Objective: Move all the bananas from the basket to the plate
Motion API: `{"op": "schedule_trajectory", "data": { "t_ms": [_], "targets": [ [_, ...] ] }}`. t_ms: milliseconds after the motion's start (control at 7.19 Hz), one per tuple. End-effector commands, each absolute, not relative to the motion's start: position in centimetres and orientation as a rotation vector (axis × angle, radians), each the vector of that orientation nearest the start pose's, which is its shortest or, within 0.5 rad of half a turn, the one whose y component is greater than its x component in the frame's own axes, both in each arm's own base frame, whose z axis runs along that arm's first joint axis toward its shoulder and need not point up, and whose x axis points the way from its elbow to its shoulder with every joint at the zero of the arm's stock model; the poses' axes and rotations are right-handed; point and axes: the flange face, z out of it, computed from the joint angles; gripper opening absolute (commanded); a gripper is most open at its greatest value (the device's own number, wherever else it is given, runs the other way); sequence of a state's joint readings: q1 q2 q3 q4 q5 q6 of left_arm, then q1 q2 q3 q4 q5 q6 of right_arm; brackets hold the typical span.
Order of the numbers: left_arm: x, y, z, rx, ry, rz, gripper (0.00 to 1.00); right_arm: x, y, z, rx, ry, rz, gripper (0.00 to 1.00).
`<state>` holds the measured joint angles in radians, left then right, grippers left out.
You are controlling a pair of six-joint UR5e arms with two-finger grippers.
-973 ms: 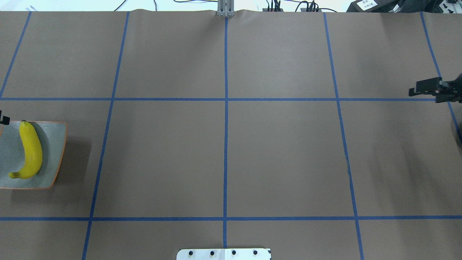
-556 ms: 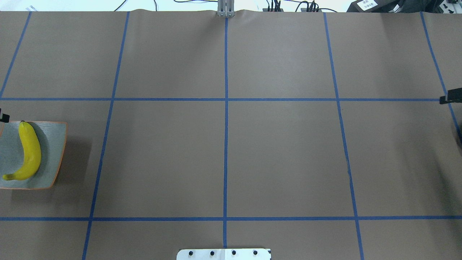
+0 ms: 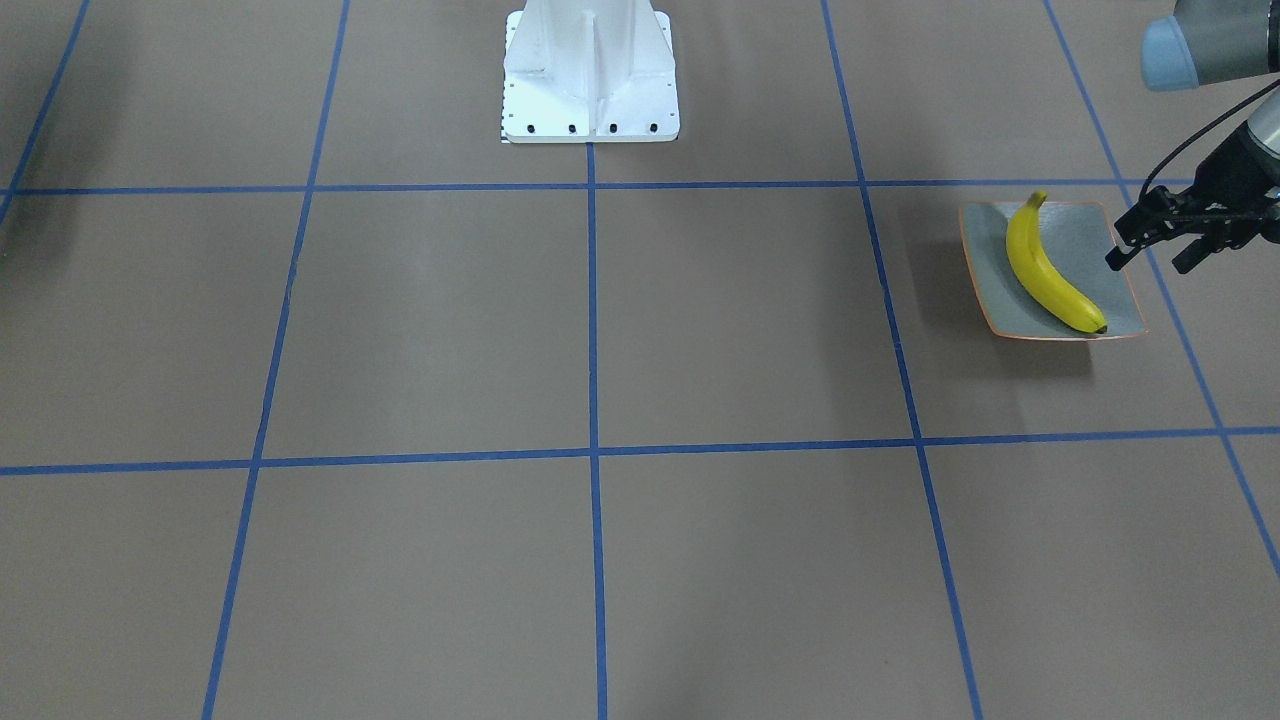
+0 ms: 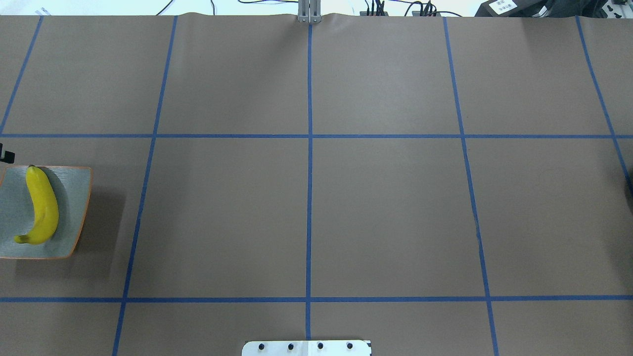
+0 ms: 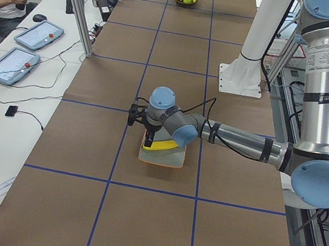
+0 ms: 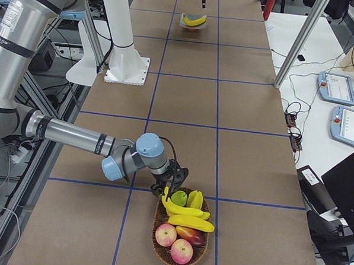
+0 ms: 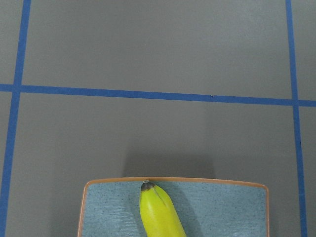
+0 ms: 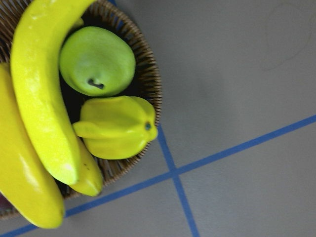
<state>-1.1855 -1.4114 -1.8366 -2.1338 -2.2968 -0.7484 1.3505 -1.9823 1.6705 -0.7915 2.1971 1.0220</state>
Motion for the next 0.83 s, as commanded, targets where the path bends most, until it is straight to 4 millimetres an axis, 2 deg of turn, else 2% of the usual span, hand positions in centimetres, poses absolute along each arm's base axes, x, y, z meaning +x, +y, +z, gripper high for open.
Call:
{"op": "schedule_trajectory", "data": {
  "t_ms": [0, 695],
  "targets": [
    [10.5, -43.8, 53.6, 0.166, 0.931, -0.094, 1.0, 0.5, -32.8, 73.2, -0.005, -0.787, 0.733, 0.99],
    [10.2, -43.4, 52.1, 0.173, 0.947, -0.113, 1.0, -0.5, -34.3, 73.4, -0.045, -0.812, 0.76, 0.99]
  ]
}}
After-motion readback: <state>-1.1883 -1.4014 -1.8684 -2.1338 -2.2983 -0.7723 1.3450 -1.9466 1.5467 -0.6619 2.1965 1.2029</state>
